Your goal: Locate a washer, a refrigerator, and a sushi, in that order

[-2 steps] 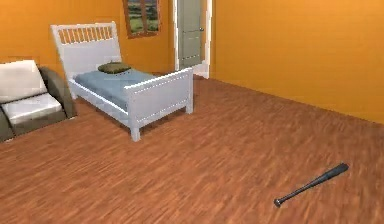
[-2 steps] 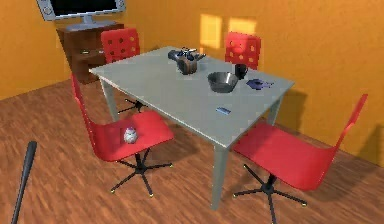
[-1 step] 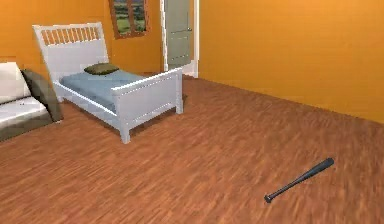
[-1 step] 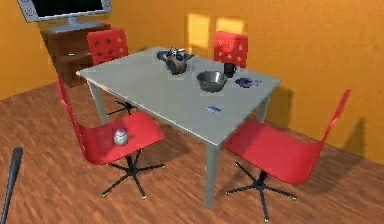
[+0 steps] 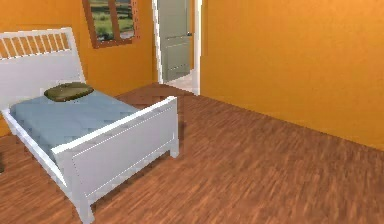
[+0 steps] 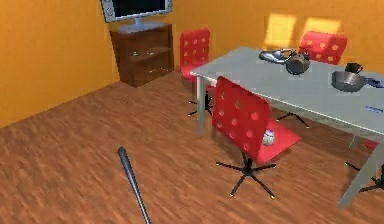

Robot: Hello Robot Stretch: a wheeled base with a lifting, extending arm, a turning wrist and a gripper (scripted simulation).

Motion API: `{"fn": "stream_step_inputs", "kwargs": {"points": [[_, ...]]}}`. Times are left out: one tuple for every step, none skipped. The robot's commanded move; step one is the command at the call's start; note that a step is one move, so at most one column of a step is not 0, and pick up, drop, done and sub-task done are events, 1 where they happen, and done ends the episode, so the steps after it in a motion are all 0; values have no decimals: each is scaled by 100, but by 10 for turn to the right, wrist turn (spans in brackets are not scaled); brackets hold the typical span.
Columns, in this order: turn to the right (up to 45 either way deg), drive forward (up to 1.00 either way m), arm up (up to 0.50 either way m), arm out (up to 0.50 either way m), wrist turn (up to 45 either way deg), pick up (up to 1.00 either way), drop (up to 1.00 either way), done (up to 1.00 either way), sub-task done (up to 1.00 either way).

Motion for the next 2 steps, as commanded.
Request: {"fn": "stream_step_inputs", "kwargs": {"points": [[0, 35, 0, 0, 0, 0, 0, 0, 0], [210, 0, 0, 0, 0, 0, 0, 0, 0]]}}
